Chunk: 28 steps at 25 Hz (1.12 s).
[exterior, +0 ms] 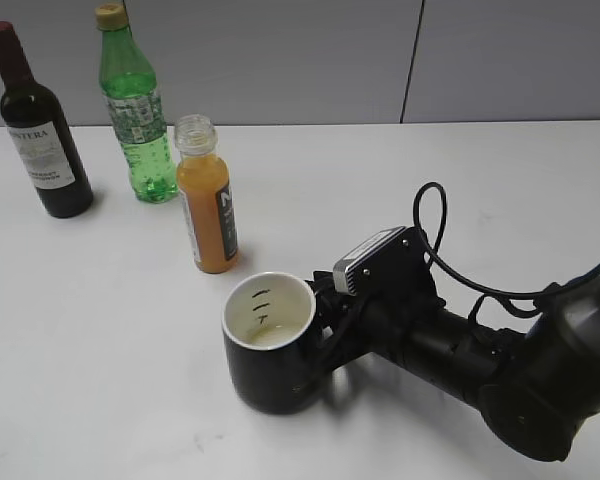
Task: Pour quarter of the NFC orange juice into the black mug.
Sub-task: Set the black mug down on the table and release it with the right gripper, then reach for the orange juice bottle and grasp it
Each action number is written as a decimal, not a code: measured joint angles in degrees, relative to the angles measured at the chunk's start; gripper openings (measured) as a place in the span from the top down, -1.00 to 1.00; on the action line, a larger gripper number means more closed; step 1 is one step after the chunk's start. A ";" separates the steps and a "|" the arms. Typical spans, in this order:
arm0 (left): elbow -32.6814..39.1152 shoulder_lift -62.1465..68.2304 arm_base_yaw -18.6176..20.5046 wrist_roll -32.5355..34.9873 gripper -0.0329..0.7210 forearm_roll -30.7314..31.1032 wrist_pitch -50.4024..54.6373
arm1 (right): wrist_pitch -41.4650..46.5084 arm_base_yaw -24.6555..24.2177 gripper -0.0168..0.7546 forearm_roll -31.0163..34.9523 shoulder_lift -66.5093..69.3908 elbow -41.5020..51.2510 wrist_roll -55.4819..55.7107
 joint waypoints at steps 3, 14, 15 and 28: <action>0.00 0.00 0.00 0.00 0.30 0.00 0.00 | -0.07 0.00 0.60 -0.31 0.17 0.00 0.12; 0.00 0.00 0.00 0.00 0.30 0.00 0.00 | -0.48 0.00 -0.37 -0.08 0.31 -0.12 0.30; 0.00 0.00 0.00 0.00 0.30 0.00 0.00 | -0.48 0.00 -0.41 0.11 0.31 -0.06 0.30; 0.00 0.00 0.00 0.00 0.30 0.00 0.00 | -0.53 0.00 -0.50 0.93 0.13 1.61 -0.07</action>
